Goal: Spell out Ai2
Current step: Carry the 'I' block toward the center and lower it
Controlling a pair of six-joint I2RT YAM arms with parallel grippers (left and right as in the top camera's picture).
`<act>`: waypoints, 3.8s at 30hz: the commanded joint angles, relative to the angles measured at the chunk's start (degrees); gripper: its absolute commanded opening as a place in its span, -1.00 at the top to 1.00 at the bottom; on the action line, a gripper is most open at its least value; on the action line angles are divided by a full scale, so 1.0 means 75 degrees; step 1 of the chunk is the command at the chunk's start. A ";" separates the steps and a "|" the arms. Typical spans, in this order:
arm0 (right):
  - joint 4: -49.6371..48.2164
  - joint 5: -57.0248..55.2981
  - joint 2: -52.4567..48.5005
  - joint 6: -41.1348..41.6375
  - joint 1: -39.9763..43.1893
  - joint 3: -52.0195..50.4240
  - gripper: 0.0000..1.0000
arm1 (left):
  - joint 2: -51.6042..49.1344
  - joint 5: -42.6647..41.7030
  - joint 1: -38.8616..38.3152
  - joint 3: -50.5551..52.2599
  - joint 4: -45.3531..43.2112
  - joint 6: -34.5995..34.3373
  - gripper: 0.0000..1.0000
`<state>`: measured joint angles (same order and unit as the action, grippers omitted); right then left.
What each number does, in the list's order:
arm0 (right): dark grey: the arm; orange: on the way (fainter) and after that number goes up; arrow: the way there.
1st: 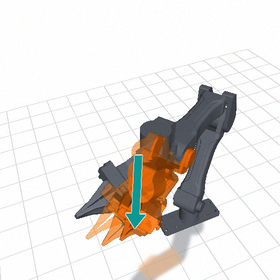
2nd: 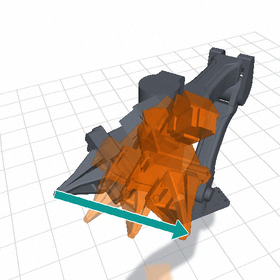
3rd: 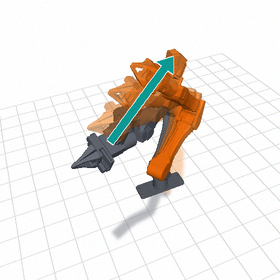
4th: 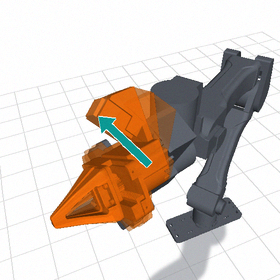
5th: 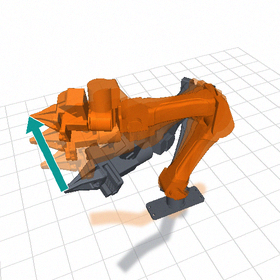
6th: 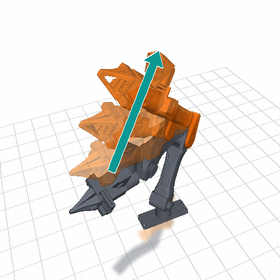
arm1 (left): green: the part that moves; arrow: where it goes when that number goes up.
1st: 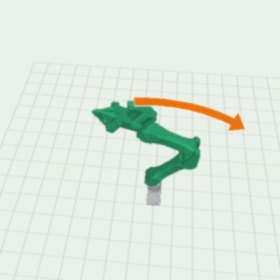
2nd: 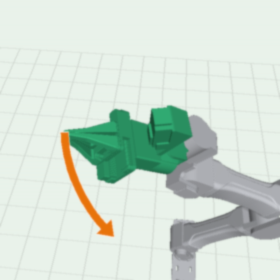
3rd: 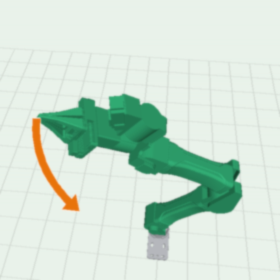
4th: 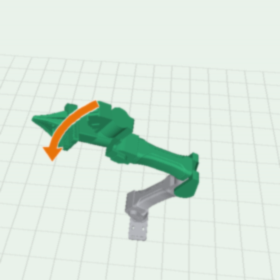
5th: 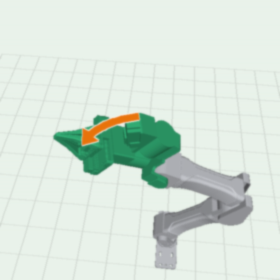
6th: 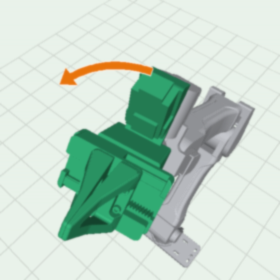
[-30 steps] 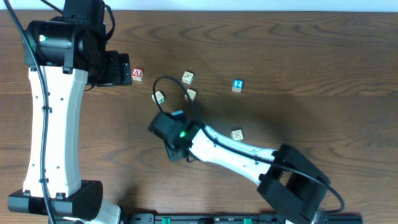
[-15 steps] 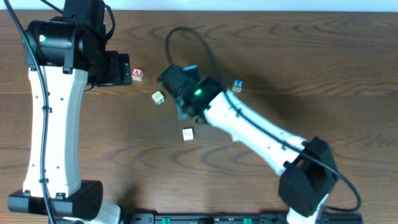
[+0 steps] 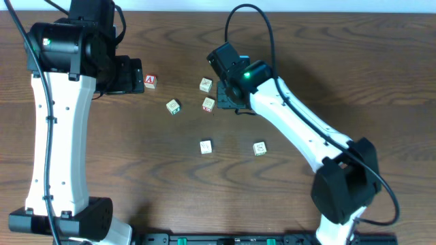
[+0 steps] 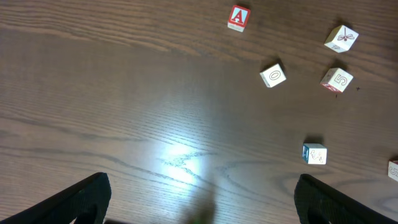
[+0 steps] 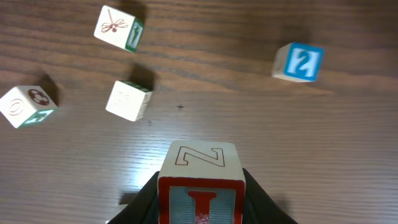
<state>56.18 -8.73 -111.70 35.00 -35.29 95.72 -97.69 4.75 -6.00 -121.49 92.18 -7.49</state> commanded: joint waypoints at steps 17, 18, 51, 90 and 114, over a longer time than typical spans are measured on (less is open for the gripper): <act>-0.1070 0.0367 -0.1501 0.0350 -0.0020 0.0128 0.41 | -0.0006 0.0134 0.0050 -0.0050 0.0216 -0.0003 -0.91; -0.1093 0.0367 -0.1504 0.0312 -0.0017 0.0128 0.41 | -0.0006 0.0134 0.0050 -0.0050 0.0216 -0.0003 -0.91; -0.1268 0.0166 -0.1999 -0.0388 0.0003 0.0093 0.38 | -0.0009 0.0128 0.0050 -0.0050 0.0216 -0.0003 -0.91; -0.1944 0.0251 -0.1993 -0.0391 -0.0006 -0.0149 -0.47 | -0.0009 0.0128 0.0050 -0.0050 0.0219 -0.0003 -0.91; -0.1731 -0.0364 -0.1116 -0.0892 0.0017 0.0294 -0.98 | -0.0006 0.0128 0.0047 -0.0050 0.0358 -0.0003 -0.91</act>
<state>42.81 -7.94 -125.32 29.69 -35.29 95.85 -97.69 4.95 -6.00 -121.49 92.23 -7.49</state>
